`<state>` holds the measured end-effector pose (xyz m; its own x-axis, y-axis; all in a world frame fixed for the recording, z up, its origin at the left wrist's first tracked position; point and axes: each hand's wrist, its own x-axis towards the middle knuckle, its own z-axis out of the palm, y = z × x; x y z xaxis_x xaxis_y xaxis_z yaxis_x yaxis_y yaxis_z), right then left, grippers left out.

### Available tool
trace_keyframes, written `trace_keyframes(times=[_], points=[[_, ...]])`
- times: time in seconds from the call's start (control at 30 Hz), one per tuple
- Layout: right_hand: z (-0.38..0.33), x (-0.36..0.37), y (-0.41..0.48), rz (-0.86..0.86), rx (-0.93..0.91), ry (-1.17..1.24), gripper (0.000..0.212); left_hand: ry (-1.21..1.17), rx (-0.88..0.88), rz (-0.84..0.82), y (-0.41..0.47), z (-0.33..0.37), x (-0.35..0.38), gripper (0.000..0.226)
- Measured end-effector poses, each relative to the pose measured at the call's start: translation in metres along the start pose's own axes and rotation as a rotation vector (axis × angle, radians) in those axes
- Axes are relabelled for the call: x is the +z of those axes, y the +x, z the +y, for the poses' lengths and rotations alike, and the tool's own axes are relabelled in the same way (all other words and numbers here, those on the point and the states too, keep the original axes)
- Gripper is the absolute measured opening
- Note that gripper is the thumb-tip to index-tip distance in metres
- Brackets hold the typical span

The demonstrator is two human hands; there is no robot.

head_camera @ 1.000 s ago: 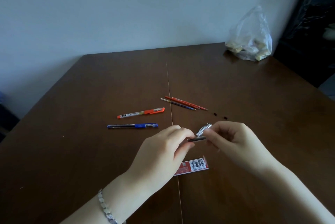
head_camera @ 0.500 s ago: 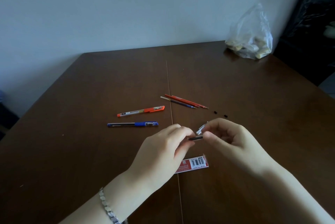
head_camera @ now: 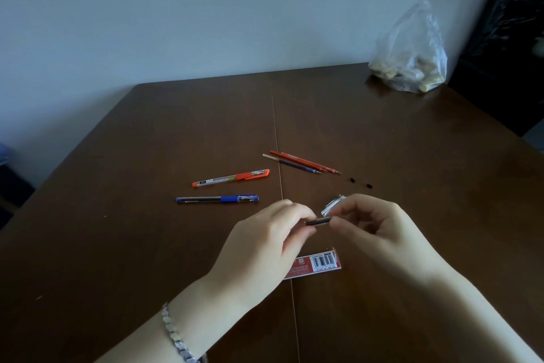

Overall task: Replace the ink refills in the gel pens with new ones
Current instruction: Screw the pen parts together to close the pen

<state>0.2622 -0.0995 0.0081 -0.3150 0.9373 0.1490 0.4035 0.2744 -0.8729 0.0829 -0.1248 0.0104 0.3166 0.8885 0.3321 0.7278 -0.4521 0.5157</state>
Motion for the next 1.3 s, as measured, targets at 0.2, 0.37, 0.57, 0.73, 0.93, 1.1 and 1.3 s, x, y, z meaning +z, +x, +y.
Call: trace_keyframes(times=[0.2,0.37,0.57,0.73,0.93,1.1,1.3], points=[[0.000,0.007,-0.002,0.038,-0.012,0.118,0.019,-0.020,-0.047,0.026,-0.001,0.002,0.001,0.023],[0.002,0.017,-0.002,0.094,0.111,0.589,0.025,-0.539,-0.417,-0.049,0.002,0.013,0.001,0.013],[0.000,0.029,0.000,0.045,0.232,1.063,0.032,-1.335,-0.777,-0.264,0.006,0.018,0.001,0.016],[-0.001,0.031,0.003,0.051,0.206,1.133,0.031,-1.384,-0.814,-0.249,0.008,0.020,0.001,0.015],[-0.010,0.034,0.004,0.269,0.219,0.917,0.024,-0.689,-0.413,0.088,0.007,0.026,0.017,0.020],[-0.010,0.023,0.022,0.273,0.246,0.519,0.025,-0.448,-0.388,0.167,0.018,0.014,0.017,0.018],[0.045,-0.002,0.050,0.050,0.022,-0.475,0.034,-0.271,-0.456,0.198,0.017,-0.018,0.000,0.024]])
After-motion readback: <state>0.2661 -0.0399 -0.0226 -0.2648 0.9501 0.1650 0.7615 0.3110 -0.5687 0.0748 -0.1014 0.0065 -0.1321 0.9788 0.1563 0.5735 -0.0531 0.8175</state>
